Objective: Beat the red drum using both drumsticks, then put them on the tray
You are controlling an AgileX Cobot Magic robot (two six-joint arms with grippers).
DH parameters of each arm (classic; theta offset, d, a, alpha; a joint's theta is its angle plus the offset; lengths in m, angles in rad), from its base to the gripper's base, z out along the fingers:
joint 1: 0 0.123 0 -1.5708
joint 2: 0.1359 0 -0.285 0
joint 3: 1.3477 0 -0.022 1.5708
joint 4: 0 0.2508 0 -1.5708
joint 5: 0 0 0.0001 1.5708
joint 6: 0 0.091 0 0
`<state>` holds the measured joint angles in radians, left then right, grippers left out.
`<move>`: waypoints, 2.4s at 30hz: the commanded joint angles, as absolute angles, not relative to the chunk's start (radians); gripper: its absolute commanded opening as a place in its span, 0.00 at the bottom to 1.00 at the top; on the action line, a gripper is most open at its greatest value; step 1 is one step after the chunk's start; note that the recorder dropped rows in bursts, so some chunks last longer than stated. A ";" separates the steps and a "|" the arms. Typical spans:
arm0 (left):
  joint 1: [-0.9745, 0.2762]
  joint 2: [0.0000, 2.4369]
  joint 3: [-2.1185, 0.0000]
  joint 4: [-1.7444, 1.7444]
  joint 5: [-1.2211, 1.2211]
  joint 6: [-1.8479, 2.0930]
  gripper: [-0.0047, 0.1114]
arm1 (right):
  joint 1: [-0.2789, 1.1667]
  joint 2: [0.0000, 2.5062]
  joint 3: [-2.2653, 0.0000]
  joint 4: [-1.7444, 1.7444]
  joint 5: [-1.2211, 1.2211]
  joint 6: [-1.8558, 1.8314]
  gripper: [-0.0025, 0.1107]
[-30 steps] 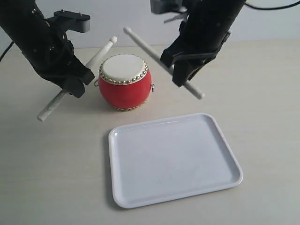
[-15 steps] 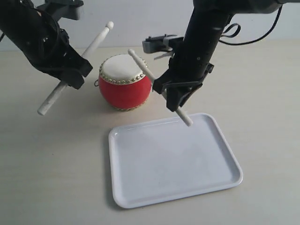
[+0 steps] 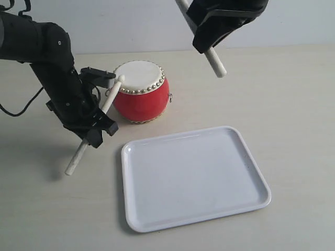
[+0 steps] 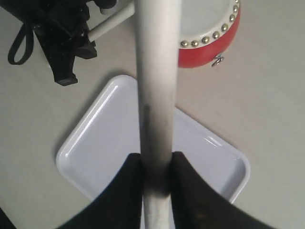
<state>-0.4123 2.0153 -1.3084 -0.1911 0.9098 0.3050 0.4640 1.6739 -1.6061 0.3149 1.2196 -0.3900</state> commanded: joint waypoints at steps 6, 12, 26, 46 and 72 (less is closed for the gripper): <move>-0.419 1.806 -1.337 -0.201 0.999 0.294 0.04 | 0.464 1.909 -1.494 0.338 1.147 -0.401 0.02; -0.419 1.699 -1.337 -0.206 1.021 0.276 0.04 | 0.464 2.092 -1.505 0.340 1.144 -0.403 0.02; -0.419 1.870 -1.294 -0.229 0.925 0.287 0.04 | 0.464 1.834 -1.600 0.391 1.221 -0.392 0.02; -0.419 1.737 -1.304 -0.254 1.029 0.321 0.04 | 0.464 2.069 -1.452 0.446 1.092 -0.462 0.02; -0.420 2.076 -1.385 -0.354 1.001 0.410 0.04 | 0.464 1.602 -1.473 0.530 1.130 -0.449 0.02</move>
<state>-0.4132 2.0412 -1.3414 -0.3586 0.9357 0.4037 0.4640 1.6306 -1.4669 0.5298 1.1173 -0.4429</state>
